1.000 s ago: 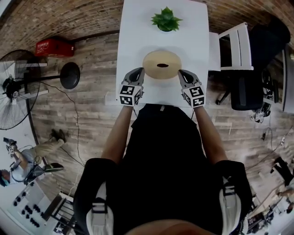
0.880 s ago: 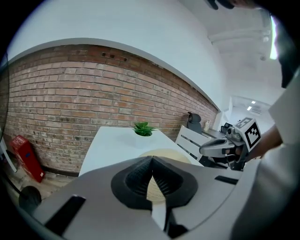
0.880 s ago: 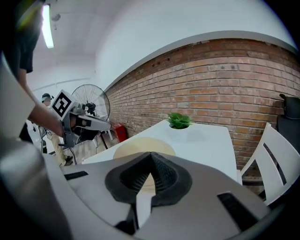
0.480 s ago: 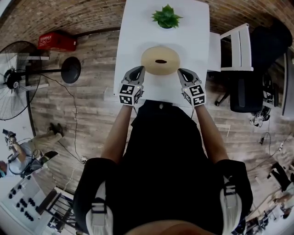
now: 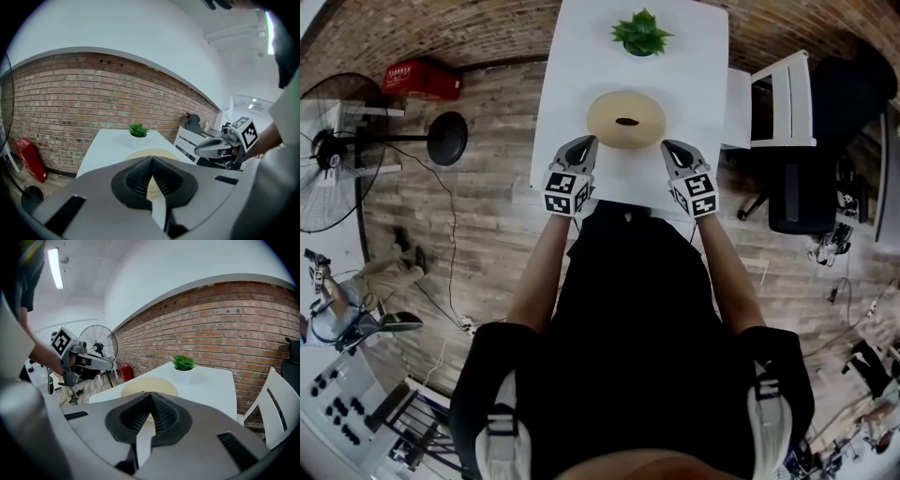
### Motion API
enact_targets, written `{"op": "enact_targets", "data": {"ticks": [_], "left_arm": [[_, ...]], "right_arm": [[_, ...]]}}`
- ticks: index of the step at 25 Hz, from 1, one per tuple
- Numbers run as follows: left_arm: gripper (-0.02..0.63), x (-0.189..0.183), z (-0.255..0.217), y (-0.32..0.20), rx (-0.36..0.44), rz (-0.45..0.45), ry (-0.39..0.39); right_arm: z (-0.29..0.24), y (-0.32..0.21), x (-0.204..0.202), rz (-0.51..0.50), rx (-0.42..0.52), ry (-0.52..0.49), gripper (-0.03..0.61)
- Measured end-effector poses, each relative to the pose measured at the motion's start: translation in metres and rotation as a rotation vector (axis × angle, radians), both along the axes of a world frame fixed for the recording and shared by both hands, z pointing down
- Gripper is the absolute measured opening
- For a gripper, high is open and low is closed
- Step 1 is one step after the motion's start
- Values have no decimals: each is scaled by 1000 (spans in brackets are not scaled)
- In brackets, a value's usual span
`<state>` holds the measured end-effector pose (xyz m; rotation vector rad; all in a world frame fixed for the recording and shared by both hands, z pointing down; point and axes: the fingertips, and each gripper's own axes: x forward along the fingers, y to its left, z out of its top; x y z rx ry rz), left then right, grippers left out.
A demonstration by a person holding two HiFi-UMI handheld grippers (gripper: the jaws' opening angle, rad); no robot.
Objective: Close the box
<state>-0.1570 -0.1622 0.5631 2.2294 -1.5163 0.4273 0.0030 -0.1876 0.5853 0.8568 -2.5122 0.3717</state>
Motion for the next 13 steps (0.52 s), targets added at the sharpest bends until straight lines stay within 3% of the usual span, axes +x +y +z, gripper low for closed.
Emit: {"op": "enact_targets", "data": {"ticks": [13], "left_arm": [[20, 11, -2, 23, -1, -20, 3]], "right_arm": [[-4, 15, 12, -5, 11, -3, -5]]}}
